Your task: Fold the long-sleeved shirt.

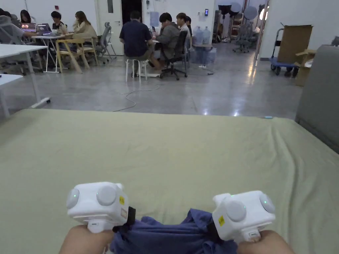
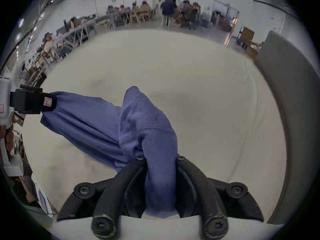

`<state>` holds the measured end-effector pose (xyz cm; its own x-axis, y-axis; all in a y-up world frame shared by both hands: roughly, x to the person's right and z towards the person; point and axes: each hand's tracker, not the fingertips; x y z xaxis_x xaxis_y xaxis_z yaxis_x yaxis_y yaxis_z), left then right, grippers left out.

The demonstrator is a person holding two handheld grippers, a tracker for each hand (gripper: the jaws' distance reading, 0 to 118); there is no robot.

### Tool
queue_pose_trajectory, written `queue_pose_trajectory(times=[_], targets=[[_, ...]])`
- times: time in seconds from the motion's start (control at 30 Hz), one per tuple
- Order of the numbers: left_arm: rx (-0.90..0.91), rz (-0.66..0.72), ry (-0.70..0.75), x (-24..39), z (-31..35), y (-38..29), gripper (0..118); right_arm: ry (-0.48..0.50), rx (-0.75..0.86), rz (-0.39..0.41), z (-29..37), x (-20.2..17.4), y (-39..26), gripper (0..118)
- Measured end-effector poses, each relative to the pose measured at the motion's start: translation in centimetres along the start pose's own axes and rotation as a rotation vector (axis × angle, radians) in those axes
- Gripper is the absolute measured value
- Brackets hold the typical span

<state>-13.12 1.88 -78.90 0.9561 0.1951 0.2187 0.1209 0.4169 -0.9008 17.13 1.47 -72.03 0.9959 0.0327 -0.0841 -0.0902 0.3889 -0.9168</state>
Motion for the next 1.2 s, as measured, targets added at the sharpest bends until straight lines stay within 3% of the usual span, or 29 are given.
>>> queue_pose_trajectory(times=[0.1,0.23,0.37,0.43,0.53,0.6,0.63,0.67,0.7,0.73,0.83,0.97,1.0,1.03,1.07,1.1,1.2], targets=[[-0.005,-0.003,-0.026,-1.4,0.2,-3.9,13,0.031,0.021,-0.007,1.5,-0.5,-4.9,17],[0.043,-0.041,-0.009,-1.3,4.0,-10.3,13,0.092,0.100,0.042,6.3,-2.2,-11.7,17],[0.024,-0.052,0.024,-0.9,5.2,-17.2,13,0.125,0.036,0.088,6.9,-4.4,-18.1,17],[-0.023,0.006,0.019,-1.5,5.0,-19.7,13,0.116,0.000,0.113,5.0,-5.1,-20.4,17],[-0.107,0.101,-0.032,-2.3,2.9,-22.2,14,0.096,-0.034,0.086,4.0,-5.8,-22.4,20],[-0.116,0.123,-0.031,-2.7,3.0,-22.8,16,0.078,0.012,0.001,4.3,-5.4,-21.9,23],[-0.075,0.145,-0.038,-2.7,3.8,-22.9,30,0.070,0.006,-0.058,4.9,-5.0,-21.5,33],[-0.034,0.160,-0.043,-2.7,5.0,-22.9,59,0.051,-0.016,-0.117,6.0,-4.5,-21.0,50],[0.009,0.168,-0.058,-2.7,6.4,-22.9,100,0.054,0.002,-0.151,7.7,-4.2,-21.2,77],[0.086,0.178,-0.082,-2.2,9.3,-23.1,117,0.078,0.074,-0.168,9.8,-3.7,-21.3,89],[0.139,0.178,-0.105,-2.2,13.4,-23.6,118,0.081,0.234,-0.190,16.3,-3.3,-22.8,91],[0.030,0.126,-0.004,-1.4,15.4,-26.8,118,0.059,0.272,-0.215,20.4,-4.4,-27.6,91],[0.006,0.109,0.006,-0.5,15.9,-28.5,115,0.062,0.270,-0.222,20.6,-4.9,-29.1,88],[0.015,0.087,-0.023,-0.2,15.9,-29.9,104,0.071,0.264,-0.228,20.5,-5.4,-30.5,75],[0.020,0.065,-0.053,0.4,15.7,-31.2,69,0.089,0.250,-0.238,20.2,-5.8,-31.6,45],[-0.019,0.032,-0.026,1.1,15.1,-32.4,0,0.122,0.214,-0.259,19.7,-6.4,-32.7,0],[-0.081,-0.006,-0.108,1.8,13.8,-32.8,0,0.213,0.169,-0.306,19.5,-6.8,-34.3,0]])
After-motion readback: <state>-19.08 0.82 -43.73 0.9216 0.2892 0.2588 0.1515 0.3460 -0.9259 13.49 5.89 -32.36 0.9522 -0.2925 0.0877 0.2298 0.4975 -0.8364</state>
